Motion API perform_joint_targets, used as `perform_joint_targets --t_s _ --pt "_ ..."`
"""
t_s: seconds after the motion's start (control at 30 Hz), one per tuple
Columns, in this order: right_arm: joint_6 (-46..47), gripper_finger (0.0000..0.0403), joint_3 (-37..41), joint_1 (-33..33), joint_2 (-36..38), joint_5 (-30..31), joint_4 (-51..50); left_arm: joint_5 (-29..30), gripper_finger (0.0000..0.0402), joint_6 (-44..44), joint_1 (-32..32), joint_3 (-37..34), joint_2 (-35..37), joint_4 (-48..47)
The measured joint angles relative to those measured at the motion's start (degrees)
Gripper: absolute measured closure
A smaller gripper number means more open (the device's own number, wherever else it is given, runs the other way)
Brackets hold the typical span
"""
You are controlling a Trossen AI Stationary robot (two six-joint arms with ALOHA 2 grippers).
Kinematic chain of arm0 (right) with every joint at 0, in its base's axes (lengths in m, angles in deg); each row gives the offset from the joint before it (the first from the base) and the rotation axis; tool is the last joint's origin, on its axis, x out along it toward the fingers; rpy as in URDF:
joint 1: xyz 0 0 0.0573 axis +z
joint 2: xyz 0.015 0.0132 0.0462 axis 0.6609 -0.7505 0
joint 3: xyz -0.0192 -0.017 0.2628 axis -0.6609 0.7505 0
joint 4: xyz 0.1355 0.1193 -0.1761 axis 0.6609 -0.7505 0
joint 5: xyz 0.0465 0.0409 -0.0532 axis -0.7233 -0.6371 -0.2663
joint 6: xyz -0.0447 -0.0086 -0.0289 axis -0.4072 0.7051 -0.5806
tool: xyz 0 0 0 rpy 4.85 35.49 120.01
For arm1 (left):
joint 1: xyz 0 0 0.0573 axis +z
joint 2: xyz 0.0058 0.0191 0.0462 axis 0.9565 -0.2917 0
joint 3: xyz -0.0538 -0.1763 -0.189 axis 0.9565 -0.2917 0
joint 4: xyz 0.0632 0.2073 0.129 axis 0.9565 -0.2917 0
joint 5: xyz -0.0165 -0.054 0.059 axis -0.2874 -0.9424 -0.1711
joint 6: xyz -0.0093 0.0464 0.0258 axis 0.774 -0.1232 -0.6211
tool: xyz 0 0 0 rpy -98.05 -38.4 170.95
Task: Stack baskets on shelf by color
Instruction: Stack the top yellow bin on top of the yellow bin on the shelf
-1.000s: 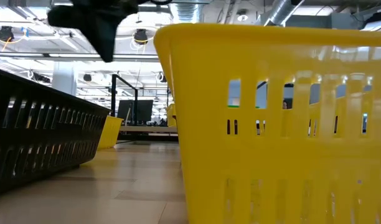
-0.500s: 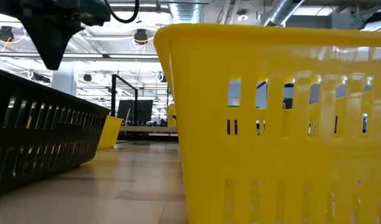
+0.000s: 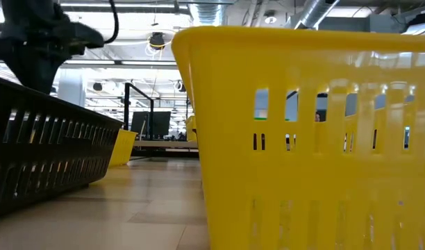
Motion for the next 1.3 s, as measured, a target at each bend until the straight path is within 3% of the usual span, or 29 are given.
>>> perform_joint_targets --t_s 0.3,0.77,1.03,1.3 --pt "0.02 0.0401 0.00 -2.56 0.00 0.00 1.00 1.12 0.0386 -6.96 3.01 -3.06 1.71 2.58" --pt "0.02 0.0401 0.00 -3.26 0.00 -0.02 3.04 1.79 0.0270 -13.49 8.74 -3.06 1.71 2.46" --pt "-0.98 0.0401 0.00 -3.24 0.00 -0.02 3.09 -0.45 0.0262 -15.42 11.04 -4.57 1.69 2.95" --pt "-3.19 0.0401 0.00 -3.24 0.00 -0.01 3.10 -1.43 0.0262 -12.54 11.46 -8.57 1.67 9.71"
